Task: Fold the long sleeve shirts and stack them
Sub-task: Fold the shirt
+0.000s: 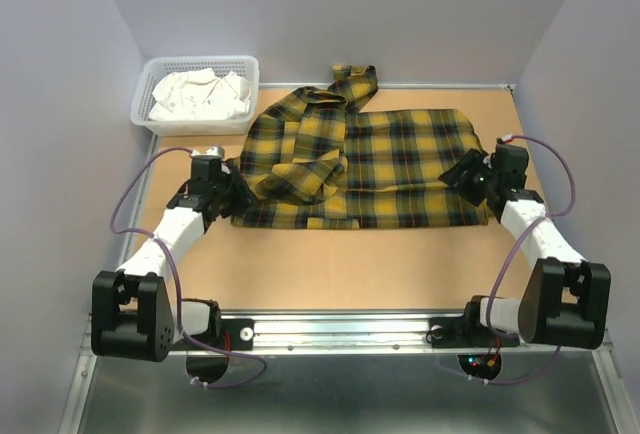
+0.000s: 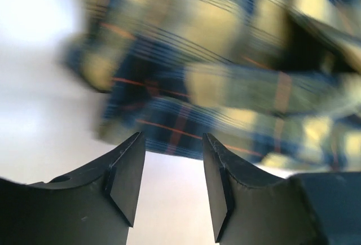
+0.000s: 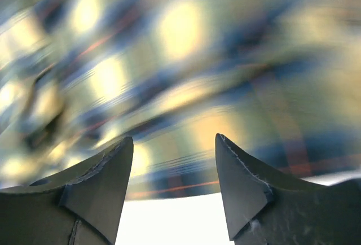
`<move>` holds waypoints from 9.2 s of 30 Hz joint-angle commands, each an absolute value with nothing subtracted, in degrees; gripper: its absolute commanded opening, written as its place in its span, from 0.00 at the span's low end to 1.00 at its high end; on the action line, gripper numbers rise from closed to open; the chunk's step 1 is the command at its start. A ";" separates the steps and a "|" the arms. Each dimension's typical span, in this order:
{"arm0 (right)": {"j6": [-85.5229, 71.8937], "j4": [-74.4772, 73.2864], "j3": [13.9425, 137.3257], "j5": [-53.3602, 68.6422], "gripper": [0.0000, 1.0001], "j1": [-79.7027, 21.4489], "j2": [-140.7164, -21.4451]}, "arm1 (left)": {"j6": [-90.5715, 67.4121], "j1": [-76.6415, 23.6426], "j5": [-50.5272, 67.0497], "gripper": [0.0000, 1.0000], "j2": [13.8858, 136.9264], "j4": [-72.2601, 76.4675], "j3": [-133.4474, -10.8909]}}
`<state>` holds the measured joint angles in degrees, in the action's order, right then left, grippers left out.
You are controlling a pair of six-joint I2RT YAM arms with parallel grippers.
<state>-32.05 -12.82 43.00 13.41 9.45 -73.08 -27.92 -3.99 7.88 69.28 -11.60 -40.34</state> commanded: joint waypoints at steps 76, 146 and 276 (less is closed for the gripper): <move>-23.64 -10.81 58.27 2.92 0.71 -14.85 -93.95 | -32.43 -8.88 4.04 0.94 77.79 -8.35 -47.03; -26.98 -19.07 65.83 -15.47 0.25 -9.23 -102.21 | -30.50 -5.27 3.16 0.50 77.26 -8.88 -35.25; -19.77 -24.79 53.88 18.63 0.91 -3.87 -60.29 | -44.12 -14.94 13.80 0.56 131.21 9.23 -109.67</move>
<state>-19.31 -26.57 55.27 18.46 -3.49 -61.98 -39.13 -14.15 13.52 129.82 6.13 -104.62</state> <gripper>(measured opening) 0.909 0.559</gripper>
